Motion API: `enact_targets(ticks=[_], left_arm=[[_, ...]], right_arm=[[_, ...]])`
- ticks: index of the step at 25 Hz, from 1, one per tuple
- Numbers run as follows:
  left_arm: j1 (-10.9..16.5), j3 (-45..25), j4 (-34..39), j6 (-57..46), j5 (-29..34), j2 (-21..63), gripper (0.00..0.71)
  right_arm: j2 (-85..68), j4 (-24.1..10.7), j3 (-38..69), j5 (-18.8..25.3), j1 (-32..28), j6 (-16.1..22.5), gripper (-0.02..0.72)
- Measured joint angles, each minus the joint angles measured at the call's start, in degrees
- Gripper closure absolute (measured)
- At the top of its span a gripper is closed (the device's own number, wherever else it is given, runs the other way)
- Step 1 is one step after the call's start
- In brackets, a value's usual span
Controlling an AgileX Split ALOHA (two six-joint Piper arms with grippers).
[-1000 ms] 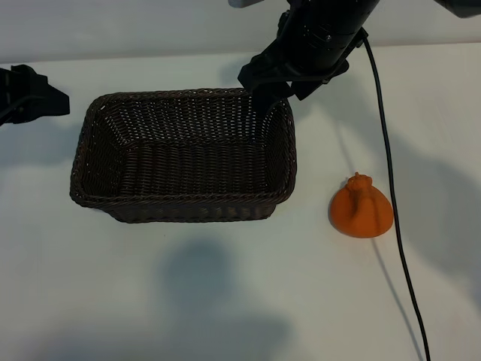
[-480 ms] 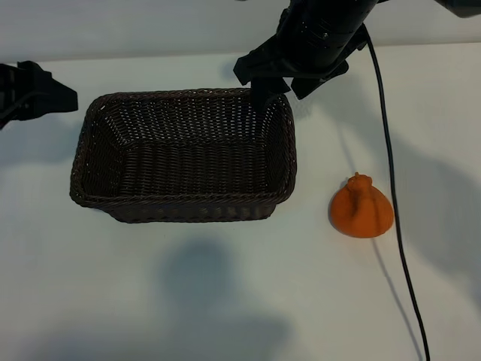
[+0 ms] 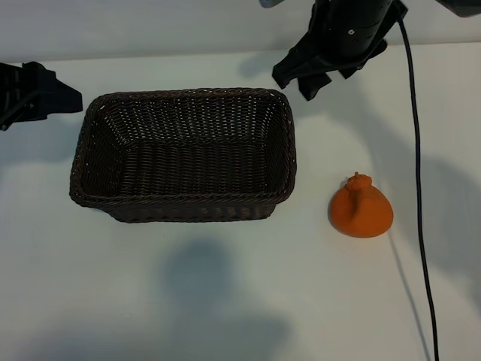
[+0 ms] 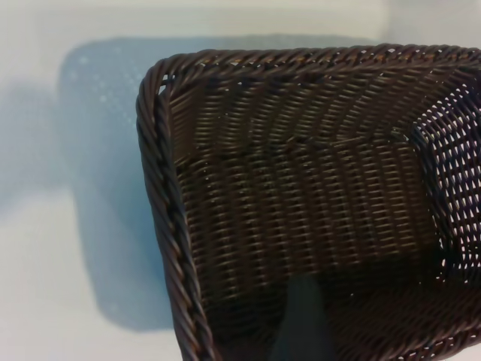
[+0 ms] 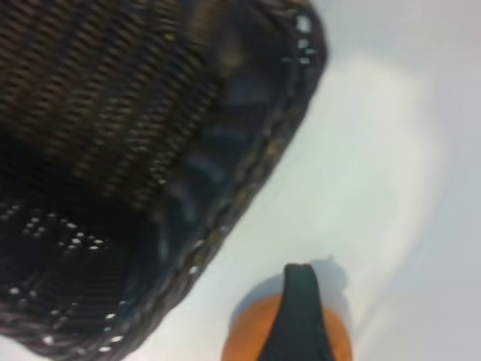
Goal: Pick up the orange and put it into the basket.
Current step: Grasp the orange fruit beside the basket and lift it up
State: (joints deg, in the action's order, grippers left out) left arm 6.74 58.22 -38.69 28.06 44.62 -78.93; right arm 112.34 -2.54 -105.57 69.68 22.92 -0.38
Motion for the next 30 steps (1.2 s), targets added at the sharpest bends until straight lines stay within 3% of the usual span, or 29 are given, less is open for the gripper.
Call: enact_targets(ticks=[9, 17, 20, 30], left_arm=[[0.00, 0.00, 0.00, 0.02, 0.17, 0.00, 0.118], [0.00, 0.00, 0.05, 0.24, 0.11, 0.00, 0.118], [0.00, 0.00, 0.05, 0.24, -0.13, 0.00, 0.118], [0.00, 0.00, 0.05, 0.24, -0.25, -0.88, 0.118]], right_arm=[[-1.04, -0.01, 1.11, -0.06, 0.00, 0.38, 0.157], [-8.22, -4.67, 14.41, 0.00, -0.15, 0.99, 0.157], [-8.74, -4.43, 18.87, -0.13, -0.77, 1.36, 0.157], [-8.79, -0.02, 29.92, -10.02, -1.69, 1.40, 0.159]])
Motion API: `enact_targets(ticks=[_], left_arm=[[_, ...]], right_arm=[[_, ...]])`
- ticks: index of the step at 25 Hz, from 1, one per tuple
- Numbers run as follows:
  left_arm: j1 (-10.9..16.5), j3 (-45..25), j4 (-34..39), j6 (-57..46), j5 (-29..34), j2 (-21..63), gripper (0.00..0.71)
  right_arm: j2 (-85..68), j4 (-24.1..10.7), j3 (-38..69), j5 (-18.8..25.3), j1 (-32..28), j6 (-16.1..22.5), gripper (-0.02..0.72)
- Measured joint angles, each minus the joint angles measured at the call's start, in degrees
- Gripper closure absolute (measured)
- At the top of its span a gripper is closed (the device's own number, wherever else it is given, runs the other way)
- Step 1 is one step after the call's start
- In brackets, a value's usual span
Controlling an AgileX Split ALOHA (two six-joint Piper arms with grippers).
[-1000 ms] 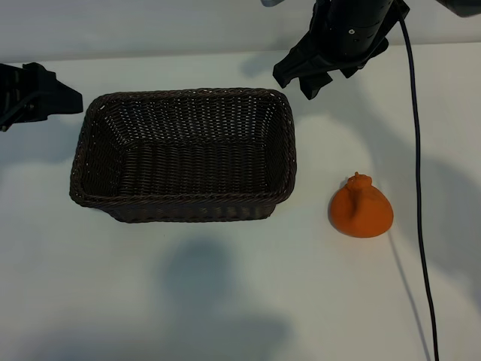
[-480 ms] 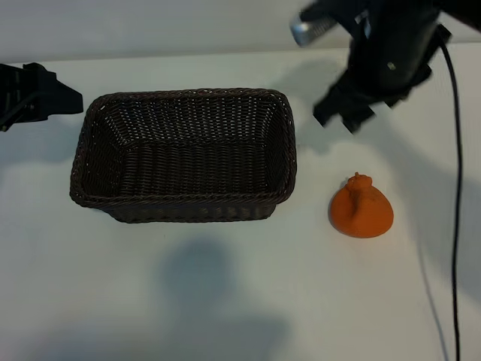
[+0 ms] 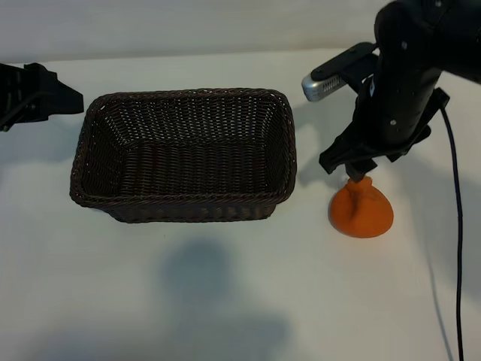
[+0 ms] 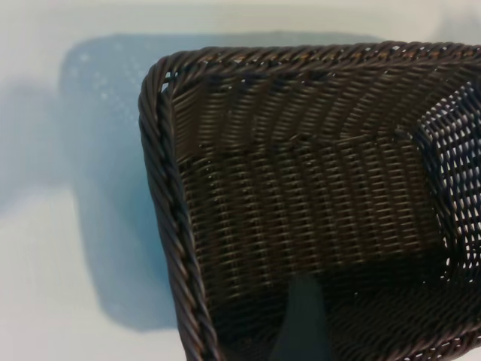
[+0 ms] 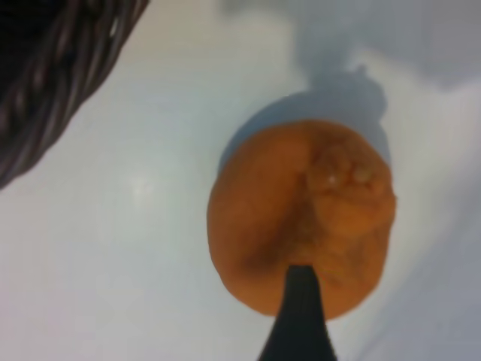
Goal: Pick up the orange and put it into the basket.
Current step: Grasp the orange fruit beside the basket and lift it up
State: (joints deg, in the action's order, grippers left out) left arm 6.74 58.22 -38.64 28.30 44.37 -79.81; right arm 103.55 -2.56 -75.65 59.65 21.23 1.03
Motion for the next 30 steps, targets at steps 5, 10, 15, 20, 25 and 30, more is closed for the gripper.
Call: enact_targets(ticks=[5, 10, 15, 20, 25, 30], left_arm=[[0.00, 0.00, 0.00, 0.00, 0.00, -0.40, 0.118], [0.00, 0.00, 0.00, 0.00, 0.00, -0.40, 0.118], [0.00, 0.00, 0.00, 0.00, 0.00, -0.40, 0.118], [0.00, 0.00, 0.00, -0.19, 0.05, -0.40, 0.118], [0.00, 0.00, 0.00, -0.19, 0.17, -0.40, 0.118], [0.00, 0.00, 0.00, -0.10, 0.21, -0.40, 0.118]], right_arm=[[0.00, 1.42, 2.72, -3.71, 0.00, -0.13, 0.159], [1.39, 3.62, 3.63, -6.06, 0.00, -1.03, 0.159], [4.06, 3.83, 3.92, -6.82, 0.00, -1.03, 0.159], [6.80, 3.85, 4.18, -8.15, 0.00, -1.33, 0.159], [7.94, 3.50, 4.23, -8.73, 0.00, -0.67, 0.209], [8.40, 3.14, 4.23, -8.90, 0.00, 0.68, 0.447]])
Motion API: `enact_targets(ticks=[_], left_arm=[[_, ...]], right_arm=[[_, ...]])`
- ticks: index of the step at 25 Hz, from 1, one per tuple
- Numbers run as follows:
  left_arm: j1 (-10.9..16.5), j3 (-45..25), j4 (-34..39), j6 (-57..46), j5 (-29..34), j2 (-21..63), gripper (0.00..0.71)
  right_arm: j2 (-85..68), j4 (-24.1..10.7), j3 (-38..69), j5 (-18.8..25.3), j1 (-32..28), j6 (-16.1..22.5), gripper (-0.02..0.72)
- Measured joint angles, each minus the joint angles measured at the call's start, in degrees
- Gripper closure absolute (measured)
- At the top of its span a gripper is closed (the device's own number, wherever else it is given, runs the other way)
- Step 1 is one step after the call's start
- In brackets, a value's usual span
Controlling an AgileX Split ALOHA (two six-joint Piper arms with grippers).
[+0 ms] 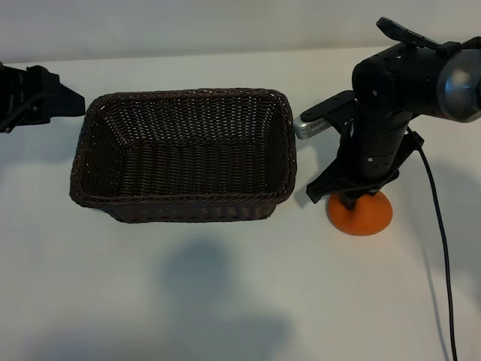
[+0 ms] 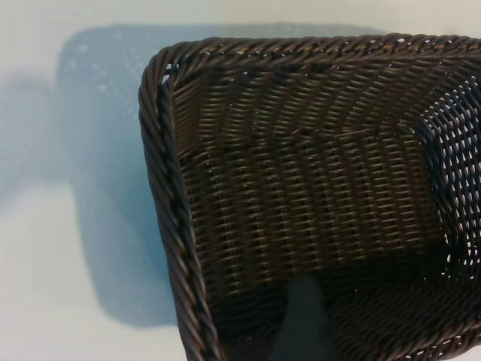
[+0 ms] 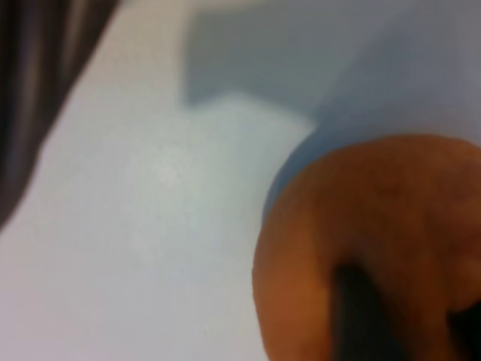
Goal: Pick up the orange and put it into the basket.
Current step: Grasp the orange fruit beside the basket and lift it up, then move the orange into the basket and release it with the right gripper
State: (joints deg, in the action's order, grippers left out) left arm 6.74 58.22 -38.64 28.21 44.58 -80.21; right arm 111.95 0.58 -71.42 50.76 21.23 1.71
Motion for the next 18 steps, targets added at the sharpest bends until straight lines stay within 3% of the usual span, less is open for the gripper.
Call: enact_targets(ticks=[2, 4, 10, 18], left_arm=[[0.00, 0.00, 0.00, 0.00, 0.00, 0.00, 0.118], [0.00, 0.00, 0.00, 0.00, 0.00, 0.00, 0.118], [0.00, 0.00, 0.00, 0.00, 0.00, 0.00, 0.120], [0.00, 0.00, 0.00, 0.00, 0.17, 0.00, 0.120]], right_arm=[[0.00, 0.00, 0.00, -0.05, 0.00, 0.21, 0.581], [0.00, 0.00, 0.00, -0.12, 0.00, 0.37, 0.638], [-0.12, -0.58, 0.00, -0.23, 0.00, 0.70, 0.656], [-3.12, -5.62, 0.00, 0.65, -0.06, 3.84, 0.658]])
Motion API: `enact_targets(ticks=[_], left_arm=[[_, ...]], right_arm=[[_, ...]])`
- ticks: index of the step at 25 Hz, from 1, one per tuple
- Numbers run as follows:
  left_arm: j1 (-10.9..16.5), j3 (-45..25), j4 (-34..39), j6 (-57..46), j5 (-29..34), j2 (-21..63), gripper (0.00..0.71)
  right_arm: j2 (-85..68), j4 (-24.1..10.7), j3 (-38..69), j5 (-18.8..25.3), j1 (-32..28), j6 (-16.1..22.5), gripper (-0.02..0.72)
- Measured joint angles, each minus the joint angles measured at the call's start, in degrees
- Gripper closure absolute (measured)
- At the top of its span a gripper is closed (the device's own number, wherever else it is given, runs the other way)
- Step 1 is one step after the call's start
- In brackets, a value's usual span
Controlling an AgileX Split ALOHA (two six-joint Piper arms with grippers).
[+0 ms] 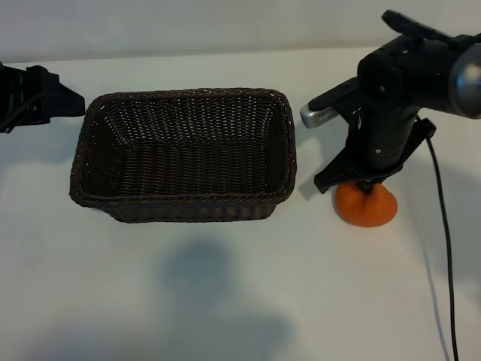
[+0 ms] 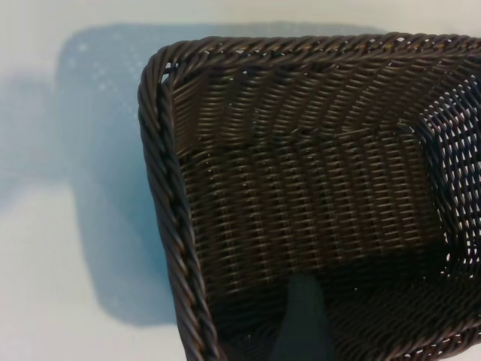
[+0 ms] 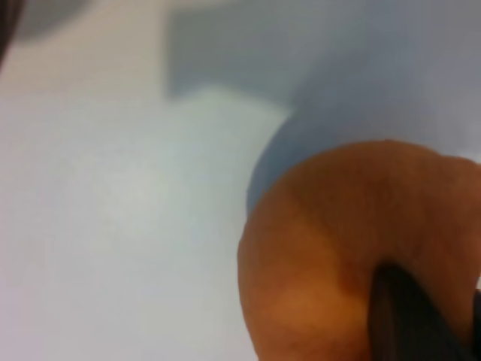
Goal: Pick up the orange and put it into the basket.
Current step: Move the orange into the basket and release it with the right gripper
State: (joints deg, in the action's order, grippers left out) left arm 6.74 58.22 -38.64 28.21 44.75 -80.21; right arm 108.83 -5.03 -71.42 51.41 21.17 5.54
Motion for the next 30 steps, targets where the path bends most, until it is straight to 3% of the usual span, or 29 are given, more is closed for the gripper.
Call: enact_targets(ticks=[17, 30], left_arm=[[0.00, 0.00, -0.05, 0.21, 0.00, 0.00, 0.120], [0.00, 0.00, -0.10, 0.21, 0.00, 0.00, 0.120]], right_arm=[[-12.80, -0.23, -8.06, 5.38, -1.29, 0.80, 0.659], [-12.93, 12.43, -10.13, 2.42, -1.29, -6.34, 0.659]])
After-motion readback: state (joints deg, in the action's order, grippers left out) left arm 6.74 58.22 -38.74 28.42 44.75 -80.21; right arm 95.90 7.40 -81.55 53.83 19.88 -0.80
